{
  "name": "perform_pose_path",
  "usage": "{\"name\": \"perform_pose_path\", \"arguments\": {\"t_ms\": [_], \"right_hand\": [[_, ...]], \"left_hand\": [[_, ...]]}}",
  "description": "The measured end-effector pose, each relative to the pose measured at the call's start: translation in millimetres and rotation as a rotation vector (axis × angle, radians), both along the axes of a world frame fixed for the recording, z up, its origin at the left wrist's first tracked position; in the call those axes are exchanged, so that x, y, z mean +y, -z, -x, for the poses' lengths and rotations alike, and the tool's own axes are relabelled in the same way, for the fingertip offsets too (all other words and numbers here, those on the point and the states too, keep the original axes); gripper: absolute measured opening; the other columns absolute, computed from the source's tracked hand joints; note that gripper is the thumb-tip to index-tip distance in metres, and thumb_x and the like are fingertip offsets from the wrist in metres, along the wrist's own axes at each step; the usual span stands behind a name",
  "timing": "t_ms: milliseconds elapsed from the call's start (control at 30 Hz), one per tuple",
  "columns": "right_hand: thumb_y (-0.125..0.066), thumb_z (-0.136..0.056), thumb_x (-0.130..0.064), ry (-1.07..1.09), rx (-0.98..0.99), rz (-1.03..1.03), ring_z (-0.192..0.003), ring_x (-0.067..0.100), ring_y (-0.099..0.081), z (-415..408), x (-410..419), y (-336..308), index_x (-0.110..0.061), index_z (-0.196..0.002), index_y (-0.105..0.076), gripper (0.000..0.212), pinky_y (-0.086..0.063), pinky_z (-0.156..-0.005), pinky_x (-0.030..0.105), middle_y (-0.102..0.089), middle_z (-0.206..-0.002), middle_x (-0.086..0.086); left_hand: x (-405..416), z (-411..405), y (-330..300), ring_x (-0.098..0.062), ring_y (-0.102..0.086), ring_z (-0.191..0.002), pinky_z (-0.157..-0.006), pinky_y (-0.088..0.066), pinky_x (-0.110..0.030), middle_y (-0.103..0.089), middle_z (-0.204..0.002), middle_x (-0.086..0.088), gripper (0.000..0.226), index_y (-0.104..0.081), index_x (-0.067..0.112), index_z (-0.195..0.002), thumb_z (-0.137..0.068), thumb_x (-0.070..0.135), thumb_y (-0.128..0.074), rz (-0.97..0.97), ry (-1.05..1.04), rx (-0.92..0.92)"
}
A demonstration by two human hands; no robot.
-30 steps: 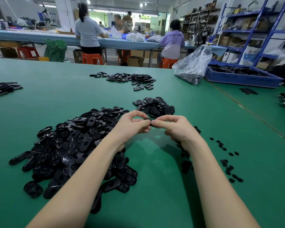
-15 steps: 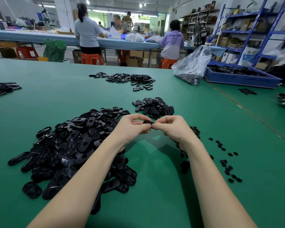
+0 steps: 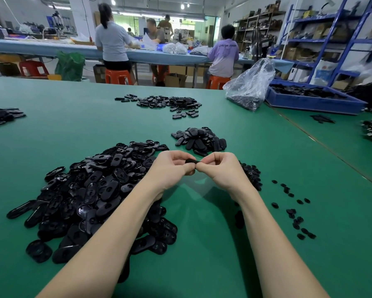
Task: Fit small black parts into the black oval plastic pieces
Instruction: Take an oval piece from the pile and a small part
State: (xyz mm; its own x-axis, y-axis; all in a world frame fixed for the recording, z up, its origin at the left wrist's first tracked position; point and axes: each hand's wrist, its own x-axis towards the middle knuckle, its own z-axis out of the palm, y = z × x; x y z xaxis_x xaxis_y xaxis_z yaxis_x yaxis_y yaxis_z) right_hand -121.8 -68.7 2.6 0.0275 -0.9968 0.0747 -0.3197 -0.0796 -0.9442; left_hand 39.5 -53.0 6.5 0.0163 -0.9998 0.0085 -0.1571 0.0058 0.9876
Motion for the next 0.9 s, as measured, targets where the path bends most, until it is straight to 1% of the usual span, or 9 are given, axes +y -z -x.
{"name": "perform_pose_path", "arguments": {"t_ms": [67, 167, 267, 333, 400, 467, 600, 767, 900], "right_hand": [[-0.085, -0.078, -0.026, -0.005, 0.001, 0.066, -0.053, 0.000, -0.052, -1.8, 0.2, -1.9, -0.023, -0.079, -0.071, 0.014, -0.043, -0.056, 0.016, -0.065, -0.063, -0.016], [-0.083, -0.081, -0.028, -0.071, 0.174, 0.174, -0.052, 0.000, -0.051, -1.3, -0.3, -5.6, -0.034, -0.093, -0.071, 0.018, -0.047, -0.059, 0.022, -0.071, -0.079, -0.013], [-0.079, -0.080, -0.031, -0.033, 0.368, 0.246, -0.052, -0.001, -0.052, -0.8, -2.2, -4.5, -0.041, -0.093, -0.068, 0.020, -0.046, -0.060, 0.027, -0.070, -0.081, -0.024], [-0.078, -0.079, -0.036, 0.015, 0.429, 0.241, -0.056, -0.005, -0.054, -0.5, -3.1, -2.7, -0.042, -0.092, -0.067, 0.017, -0.043, -0.062, 0.027, -0.068, -0.081, -0.031], [-0.078, -0.079, -0.038, 0.081, 0.421, 0.209, -0.063, -0.006, -0.058, 4.1, -5.6, -1.4, -0.041, -0.090, -0.068, 0.015, -0.047, -0.067, 0.028, -0.069, -0.079, -0.030], [-0.077, -0.078, -0.036, 0.195, 0.404, 0.176, -0.080, -0.003, -0.064, 12.8, -11.8, -1.3, -0.039, -0.090, -0.071, 0.014, -0.051, -0.074, 0.029, -0.071, -0.083, -0.026], [-0.075, -0.079, -0.035, 0.420, 0.325, 0.065, -0.093, 0.010, -0.068, 25.5, -35.0, -3.4, -0.032, -0.094, -0.075, 0.015, -0.047, -0.074, 0.027, -0.072, -0.087, -0.019], [-0.074, -0.081, -0.034, 0.493, 0.377, -0.048, -0.108, 0.023, -0.066, 26.4, -76.3, -11.6, -0.029, -0.101, -0.077, 0.021, -0.046, -0.083, 0.028, -0.074, -0.109, -0.004], [-0.073, -0.082, -0.035, 0.527, 0.381, -0.066, -0.109, 0.026, -0.067, 21.7, -101.1, -19.6, -0.026, -0.104, -0.078, 0.024, -0.050, -0.088, 0.031, -0.074, -0.115, 0.000]], "left_hand": [[-1.3, -3.5, -0.7, -0.012, -0.071, -0.073, -0.087, -0.056, -0.026, -0.078, -0.079, -0.006, 0.013, -0.073, 0.014, -0.092, -0.087, 0.002, -0.073, -0.004, -0.013, 0.091], [-3.5, -7.1, 2.2, -0.016, -0.070, -0.073, -0.089, -0.056, -0.029, -0.077, -0.084, -0.011, 0.017, -0.070, 0.012, -0.098, -0.086, 0.001, -0.073, -0.035, -0.083, 0.180], [-5.2, -6.7, 4.2, -0.016, -0.072, -0.071, -0.083, -0.058, -0.025, -0.077, -0.085, -0.012, 0.015, -0.068, 0.012, -0.097, -0.086, 0.002, -0.073, -0.050, -0.083, 0.234], [-7.6, -6.2, 5.4, -0.017, -0.072, -0.073, -0.082, -0.060, -0.025, -0.078, -0.084, -0.009, 0.014, -0.068, 0.012, -0.101, -0.089, 0.006, -0.071, -0.049, -0.084, 0.231], [-9.3, -6.1, 7.9, -0.019, -0.071, -0.076, -0.085, -0.059, -0.032, -0.077, -0.080, -0.006, 0.014, -0.067, 0.014, -0.104, -0.090, 0.012, -0.071, -0.043, -0.094, 0.140], [-9.0, -6.1, 10.9, -0.023, -0.071, -0.080, -0.088, -0.058, -0.038, -0.076, -0.081, -0.003, 0.011, -0.069, 0.017, -0.099, -0.089, 0.019, -0.072, -0.044, -0.082, -0.015], [-6.1, -5.6, 15.4, -0.007, -0.069, -0.088, -0.086, -0.053, -0.022, -0.074, -0.088, 0.011, 0.006, -0.071, 0.027, -0.092, -0.087, 0.029, -0.072, 0.004, -0.030, -0.361], [-4.0, -4.4, 15.0, 0.000, -0.068, -0.083, -0.071, -0.042, 0.001, -0.073, -0.090, 0.011, 0.010, -0.070, 0.023, -0.097, -0.088, 0.026, -0.071, 0.030, -0.030, -0.406], [-4.1, -3.8, 15.6, 0.000, -0.066, -0.080, -0.068, -0.040, 0.004, -0.073, -0.089, 0.010, 0.011, -0.070, 0.020, -0.098, -0.088, 0.024, -0.071, 0.044, -0.028, -0.413]]}}
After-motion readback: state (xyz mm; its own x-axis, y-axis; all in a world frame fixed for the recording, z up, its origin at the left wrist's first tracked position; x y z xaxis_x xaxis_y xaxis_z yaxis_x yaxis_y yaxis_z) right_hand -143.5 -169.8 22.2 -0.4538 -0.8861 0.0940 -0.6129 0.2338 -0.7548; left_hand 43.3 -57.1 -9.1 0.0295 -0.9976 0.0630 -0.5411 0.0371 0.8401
